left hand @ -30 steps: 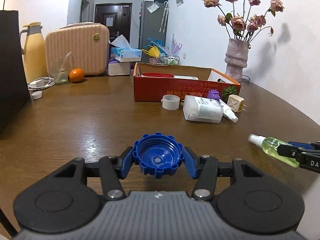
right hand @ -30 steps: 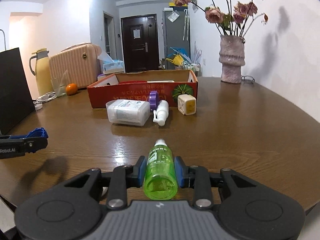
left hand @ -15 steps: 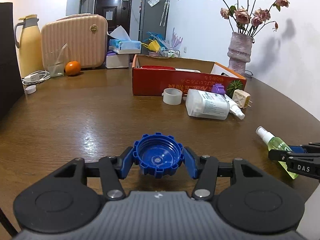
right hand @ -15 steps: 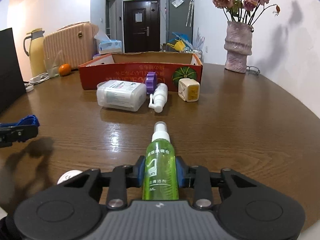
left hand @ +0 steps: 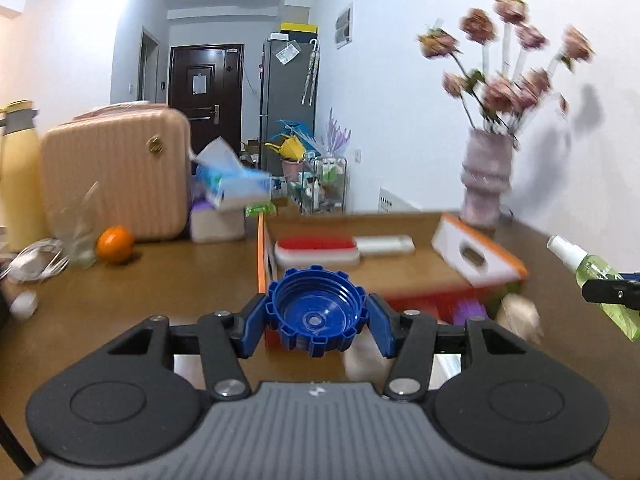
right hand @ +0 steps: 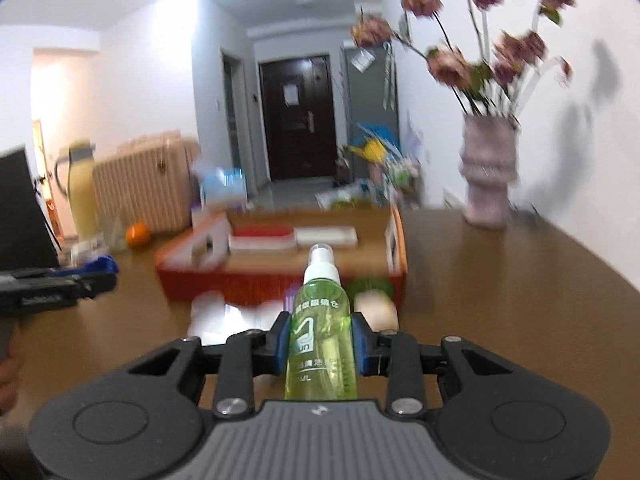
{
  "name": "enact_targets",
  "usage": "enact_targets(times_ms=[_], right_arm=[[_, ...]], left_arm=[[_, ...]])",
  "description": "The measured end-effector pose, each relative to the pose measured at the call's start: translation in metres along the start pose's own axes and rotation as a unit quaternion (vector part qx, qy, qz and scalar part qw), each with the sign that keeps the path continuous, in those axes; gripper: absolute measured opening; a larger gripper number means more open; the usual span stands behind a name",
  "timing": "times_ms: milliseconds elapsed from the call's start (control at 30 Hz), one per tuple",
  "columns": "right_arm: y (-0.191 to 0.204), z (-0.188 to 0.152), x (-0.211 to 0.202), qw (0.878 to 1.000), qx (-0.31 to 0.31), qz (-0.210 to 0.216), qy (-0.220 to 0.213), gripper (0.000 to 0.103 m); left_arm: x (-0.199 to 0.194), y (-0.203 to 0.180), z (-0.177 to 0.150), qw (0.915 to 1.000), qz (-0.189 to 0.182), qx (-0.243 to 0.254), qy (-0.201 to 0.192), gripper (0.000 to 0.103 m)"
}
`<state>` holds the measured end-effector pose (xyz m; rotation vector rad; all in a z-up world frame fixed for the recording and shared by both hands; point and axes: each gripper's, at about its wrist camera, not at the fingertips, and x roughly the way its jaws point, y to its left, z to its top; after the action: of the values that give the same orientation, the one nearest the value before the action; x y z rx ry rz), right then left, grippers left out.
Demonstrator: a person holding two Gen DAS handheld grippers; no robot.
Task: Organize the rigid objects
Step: 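Carry the green spray bottle with the right tool into the box and release, then drop the blue bottle cap into the box with the left tool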
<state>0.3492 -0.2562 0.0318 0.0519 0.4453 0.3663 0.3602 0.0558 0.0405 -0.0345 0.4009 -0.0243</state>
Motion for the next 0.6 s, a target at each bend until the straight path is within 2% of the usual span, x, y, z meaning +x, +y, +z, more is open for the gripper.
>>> enact_targets(times_ms=[133,267,367,433,533,600], right_arm=[[-0.012,0.063,0.076,1.000,-0.015,-0.005,0.014,0.030],[-0.020,0.095,0.168,0.996,-0.031,-0.029,0.076,0.030],[-0.018,0.092,0.221,0.989,-0.069,-0.068,0.114,0.030],[-0.015,0.081,0.245,0.983,-0.088,-0.089,0.132,0.030],[-0.008,0.065,0.262,0.976,-0.122,-0.114,0.140,0.029],[-0.004,0.057,0.263,0.972,-0.145,-0.127,0.135,0.022]], left_arm=[[0.083,0.007,0.039,0.9986,-0.003,0.020,0.048,0.055],[0.145,0.005,0.038,0.9938,0.019,0.050,0.098,0.055],[0.161,0.005,0.026,0.9914,0.000,0.065,0.114,0.055],[0.161,0.005,0.019,0.9912,-0.007,0.078,0.107,0.056],[0.156,0.008,0.016,0.9903,-0.021,0.087,0.106,0.062],[0.149,0.011,0.017,0.9904,-0.038,0.074,0.110,0.067]])
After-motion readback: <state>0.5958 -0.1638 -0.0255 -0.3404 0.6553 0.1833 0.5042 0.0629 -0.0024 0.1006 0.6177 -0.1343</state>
